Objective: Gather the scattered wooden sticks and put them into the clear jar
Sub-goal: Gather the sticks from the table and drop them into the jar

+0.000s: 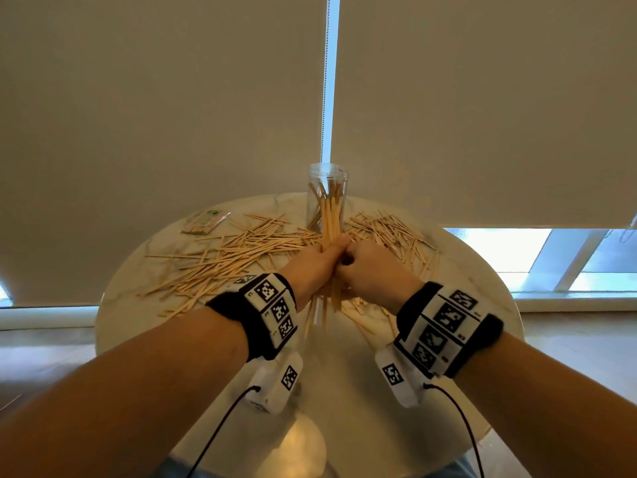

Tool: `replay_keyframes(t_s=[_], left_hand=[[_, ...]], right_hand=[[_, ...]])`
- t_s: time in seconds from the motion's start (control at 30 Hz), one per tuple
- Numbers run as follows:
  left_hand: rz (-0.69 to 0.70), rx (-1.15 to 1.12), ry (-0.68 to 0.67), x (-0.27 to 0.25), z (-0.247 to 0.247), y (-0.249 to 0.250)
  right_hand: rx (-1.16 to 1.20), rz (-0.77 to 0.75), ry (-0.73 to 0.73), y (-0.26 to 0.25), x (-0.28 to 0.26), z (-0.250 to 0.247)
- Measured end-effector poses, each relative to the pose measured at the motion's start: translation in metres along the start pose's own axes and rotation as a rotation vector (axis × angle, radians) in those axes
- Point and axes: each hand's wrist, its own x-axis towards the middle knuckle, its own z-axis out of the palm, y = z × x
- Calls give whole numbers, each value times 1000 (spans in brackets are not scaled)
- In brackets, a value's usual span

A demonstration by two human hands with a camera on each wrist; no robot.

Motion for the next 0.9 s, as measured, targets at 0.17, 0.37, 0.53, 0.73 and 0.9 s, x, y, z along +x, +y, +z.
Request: replay_keyframes(t_s=[0.17, 0.37, 0.53, 0.73, 0.9], left_hand=[[55, 50, 198, 1, -10, -2], [85, -348, 341, 8, -19, 6], [194, -518, 225, 0, -13, 12], [115, -70, 109, -10, -26, 7], [24, 324, -169, -29, -7, 3]], right_hand=[[-57, -42, -26, 0, 7, 11], [-243, 48, -162, 2, 2, 18], [-169, -2, -85, 4, 0, 25], [-151, 10, -30, -12, 8, -11], [-43, -71, 385, -35, 18, -40]])
